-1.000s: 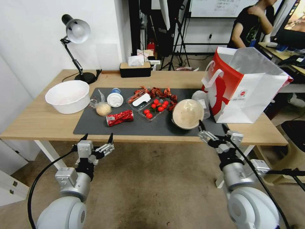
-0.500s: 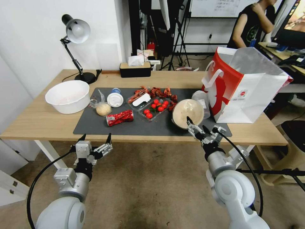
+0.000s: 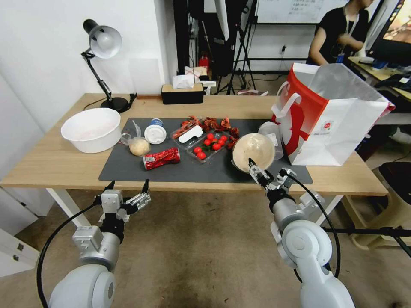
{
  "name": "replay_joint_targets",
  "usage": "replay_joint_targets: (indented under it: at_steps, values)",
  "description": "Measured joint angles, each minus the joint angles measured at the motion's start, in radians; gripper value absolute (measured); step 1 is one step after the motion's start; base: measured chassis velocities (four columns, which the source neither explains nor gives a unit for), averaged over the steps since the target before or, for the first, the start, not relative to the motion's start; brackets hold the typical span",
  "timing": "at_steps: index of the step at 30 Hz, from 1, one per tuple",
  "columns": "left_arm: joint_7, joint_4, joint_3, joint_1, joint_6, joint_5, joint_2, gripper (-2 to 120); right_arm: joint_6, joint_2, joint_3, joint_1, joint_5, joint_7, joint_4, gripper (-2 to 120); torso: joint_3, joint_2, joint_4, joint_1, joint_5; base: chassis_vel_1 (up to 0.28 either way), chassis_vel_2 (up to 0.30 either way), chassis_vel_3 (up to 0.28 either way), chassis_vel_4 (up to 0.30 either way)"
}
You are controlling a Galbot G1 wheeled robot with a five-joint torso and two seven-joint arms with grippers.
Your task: Pick up the trash from the table and place it into the takeout bag.
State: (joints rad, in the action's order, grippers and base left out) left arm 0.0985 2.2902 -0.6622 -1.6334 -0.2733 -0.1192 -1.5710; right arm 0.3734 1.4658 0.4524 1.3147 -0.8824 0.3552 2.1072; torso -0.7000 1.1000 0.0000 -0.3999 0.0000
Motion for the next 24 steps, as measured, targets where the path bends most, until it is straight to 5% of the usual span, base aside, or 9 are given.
replay_joint_targets:
  at_steps: [16,24]
  values:
    - [0.0,-0.001,0.005,-0.004,0.026,0.0,0.001,100,0.014,0.002,0.018,0.029,-0.012,0.034,0.034,1,0.0,0.0,0.0,0.0,0.0,0.0,0.0,0.0,0.0]
    - [0.0,-0.004,0.006,-0.005,0.036,0.0,0.003,100,-0.048,-0.019,0.048,0.062,-0.015,-0.059,0.141,0,0.0,0.0,0.0,0.0,0.0001,0.0,0.0,0.0,0.0]
